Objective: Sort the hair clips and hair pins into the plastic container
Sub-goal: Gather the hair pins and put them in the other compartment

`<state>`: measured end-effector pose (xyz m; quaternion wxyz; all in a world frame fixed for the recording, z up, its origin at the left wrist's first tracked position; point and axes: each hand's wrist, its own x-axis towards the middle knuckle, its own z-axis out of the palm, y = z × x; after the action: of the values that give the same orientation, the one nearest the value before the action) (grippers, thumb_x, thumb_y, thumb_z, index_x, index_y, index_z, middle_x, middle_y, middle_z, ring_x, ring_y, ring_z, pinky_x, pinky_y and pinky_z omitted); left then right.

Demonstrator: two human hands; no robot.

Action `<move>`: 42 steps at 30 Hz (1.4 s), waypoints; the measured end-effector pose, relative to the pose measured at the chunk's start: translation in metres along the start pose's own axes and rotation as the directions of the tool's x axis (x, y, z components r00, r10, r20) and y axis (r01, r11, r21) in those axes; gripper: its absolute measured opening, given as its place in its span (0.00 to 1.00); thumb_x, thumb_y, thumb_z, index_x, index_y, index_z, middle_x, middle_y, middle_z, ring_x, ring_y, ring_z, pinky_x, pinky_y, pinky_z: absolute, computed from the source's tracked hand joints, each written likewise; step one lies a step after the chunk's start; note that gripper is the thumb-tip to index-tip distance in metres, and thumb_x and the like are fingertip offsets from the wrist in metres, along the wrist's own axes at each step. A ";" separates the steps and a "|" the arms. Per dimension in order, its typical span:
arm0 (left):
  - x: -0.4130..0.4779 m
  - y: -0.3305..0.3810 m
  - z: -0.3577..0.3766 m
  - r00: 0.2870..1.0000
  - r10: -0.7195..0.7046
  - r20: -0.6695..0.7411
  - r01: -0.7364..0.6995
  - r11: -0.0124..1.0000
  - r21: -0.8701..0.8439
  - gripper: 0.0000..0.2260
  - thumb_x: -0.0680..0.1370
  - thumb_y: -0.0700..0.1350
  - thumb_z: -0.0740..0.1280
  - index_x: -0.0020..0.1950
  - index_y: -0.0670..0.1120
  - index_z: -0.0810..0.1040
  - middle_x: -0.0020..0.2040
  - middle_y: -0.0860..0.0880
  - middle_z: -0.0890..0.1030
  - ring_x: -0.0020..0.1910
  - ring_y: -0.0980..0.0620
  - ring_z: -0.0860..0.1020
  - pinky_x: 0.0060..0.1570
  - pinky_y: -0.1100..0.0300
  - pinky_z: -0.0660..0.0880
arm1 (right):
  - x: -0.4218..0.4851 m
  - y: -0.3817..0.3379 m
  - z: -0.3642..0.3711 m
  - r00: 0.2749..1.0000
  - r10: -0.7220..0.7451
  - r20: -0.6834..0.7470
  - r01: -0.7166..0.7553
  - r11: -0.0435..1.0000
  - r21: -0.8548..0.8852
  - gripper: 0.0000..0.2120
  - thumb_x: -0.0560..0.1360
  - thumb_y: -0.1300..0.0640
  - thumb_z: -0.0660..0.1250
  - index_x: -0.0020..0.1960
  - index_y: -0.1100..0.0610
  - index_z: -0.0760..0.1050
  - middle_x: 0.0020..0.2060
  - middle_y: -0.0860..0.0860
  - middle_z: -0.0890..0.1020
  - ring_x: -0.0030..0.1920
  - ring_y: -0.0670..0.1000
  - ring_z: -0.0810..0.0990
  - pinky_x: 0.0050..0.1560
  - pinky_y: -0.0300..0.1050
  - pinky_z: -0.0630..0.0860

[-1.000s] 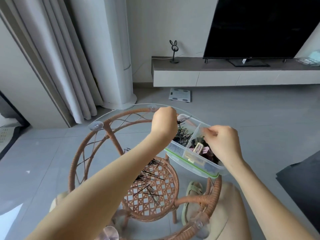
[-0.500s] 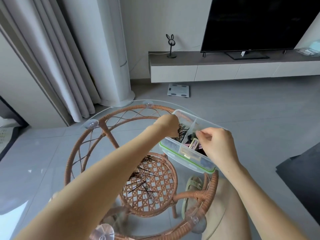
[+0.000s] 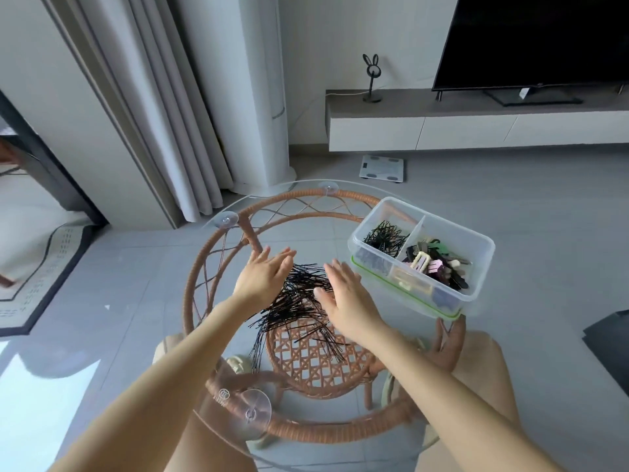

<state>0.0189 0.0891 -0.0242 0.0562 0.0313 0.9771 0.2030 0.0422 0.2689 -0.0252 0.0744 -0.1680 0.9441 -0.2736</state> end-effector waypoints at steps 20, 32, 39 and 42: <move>-0.112 0.015 -0.007 0.952 -0.284 -0.118 0.290 0.956 0.037 0.28 0.76 0.62 0.57 0.69 0.47 0.67 0.65 0.45 0.73 0.65 0.45 0.69 0.63 0.53 0.67 | -0.062 0.013 -0.018 0.996 -0.086 0.019 0.087 0.991 -0.106 0.40 0.71 0.36 0.62 0.74 0.54 0.53 0.74 0.48 0.58 0.73 0.48 0.56 0.72 0.44 0.51; -0.088 0.047 0.008 0.984 -0.174 -0.042 0.179 0.971 0.161 0.21 0.74 0.52 0.67 0.60 0.42 0.68 0.54 0.41 0.74 0.53 0.43 0.74 0.50 0.56 0.71 | -0.032 -0.024 0.014 0.984 -0.150 -0.101 0.132 0.978 -0.159 0.18 0.75 0.58 0.66 0.64 0.60 0.72 0.54 0.56 0.78 0.57 0.57 0.74 0.55 0.45 0.70; -0.082 0.038 -0.009 0.984 -0.168 -0.064 0.174 0.978 0.117 0.04 0.75 0.40 0.66 0.44 0.42 0.71 0.41 0.44 0.76 0.39 0.47 0.72 0.38 0.58 0.69 | -0.029 -0.017 0.007 0.973 -0.185 -0.135 0.176 0.981 -0.082 0.14 0.73 0.65 0.67 0.59 0.63 0.78 0.52 0.58 0.82 0.54 0.57 0.79 0.57 0.44 0.73; -0.080 0.026 -0.013 0.976 -0.200 -0.081 0.206 0.976 0.070 0.06 0.75 0.42 0.67 0.43 0.39 0.76 0.36 0.46 0.77 0.35 0.47 0.72 0.31 0.60 0.67 | -0.031 -0.011 0.000 0.972 -0.137 -0.192 0.140 0.990 0.002 0.10 0.71 0.61 0.70 0.51 0.62 0.81 0.47 0.56 0.84 0.46 0.56 0.83 0.61 0.55 0.73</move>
<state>0.0974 0.1012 0.0053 0.0394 -0.0738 0.9838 0.1588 0.0738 0.2709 -0.0173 -0.0346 -0.2055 0.9307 -0.3005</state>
